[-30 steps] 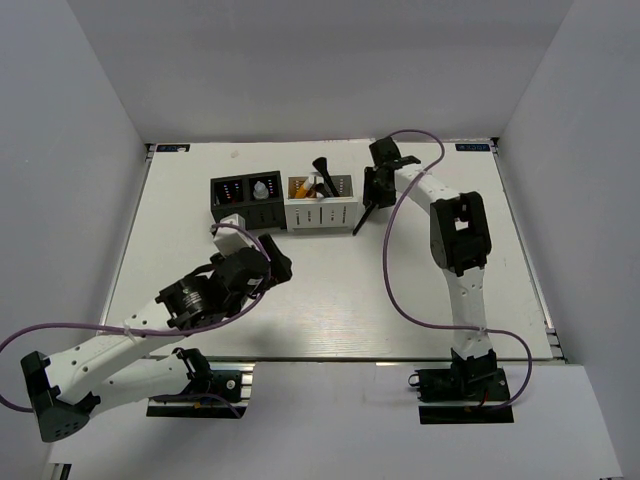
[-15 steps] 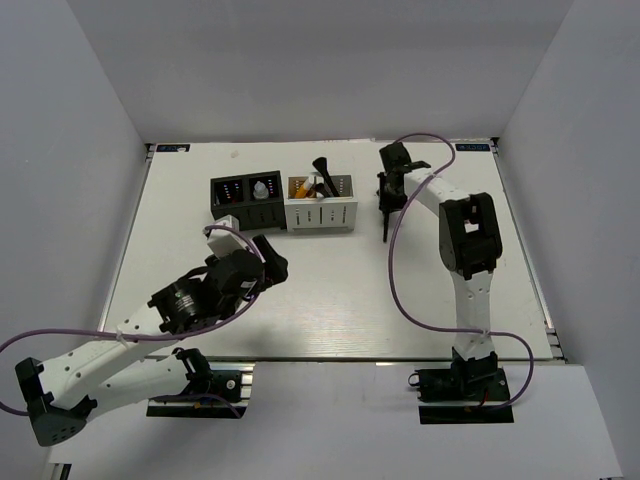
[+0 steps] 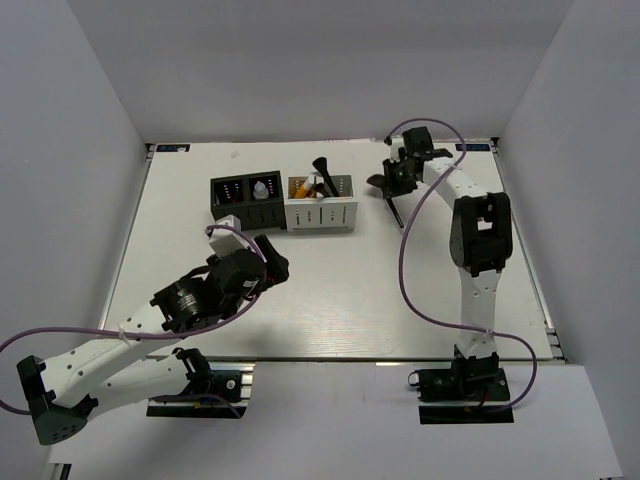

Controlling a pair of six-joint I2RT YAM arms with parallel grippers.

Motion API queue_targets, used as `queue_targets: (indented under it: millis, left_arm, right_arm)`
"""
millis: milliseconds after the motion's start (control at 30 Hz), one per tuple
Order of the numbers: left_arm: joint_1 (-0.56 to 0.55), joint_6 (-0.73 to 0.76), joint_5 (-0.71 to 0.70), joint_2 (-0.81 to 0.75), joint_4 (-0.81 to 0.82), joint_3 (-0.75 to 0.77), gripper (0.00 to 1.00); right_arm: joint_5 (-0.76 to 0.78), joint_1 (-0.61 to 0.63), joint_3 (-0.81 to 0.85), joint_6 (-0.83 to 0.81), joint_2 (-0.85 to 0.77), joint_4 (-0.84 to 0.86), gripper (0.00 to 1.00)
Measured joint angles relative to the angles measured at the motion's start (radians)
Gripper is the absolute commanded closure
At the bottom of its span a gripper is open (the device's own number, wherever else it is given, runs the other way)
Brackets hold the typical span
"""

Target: Organize the makeup

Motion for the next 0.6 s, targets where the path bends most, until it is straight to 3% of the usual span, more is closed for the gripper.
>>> queue_targets:
  millis: [233,333,600]
  left_arm:
    - [0.000,0.003,0.000,0.001,0.009,0.000,0.02]
    - [0.000,0.010,0.000,0.008,0.013,0.002,0.02]
    - [0.000,0.018,0.000,0.017,0.021,0.008,0.02]
  right_arm:
    - [-0.391,0.003,-0.100,-0.130,-0.215,0.172,1.00]
    - [-0.576,0.010,-0.100,-0.138,-0.288,0.324,1.00]
    - [-0.825,0.054,-0.075,0.031,-0.231,0.740,1.00]
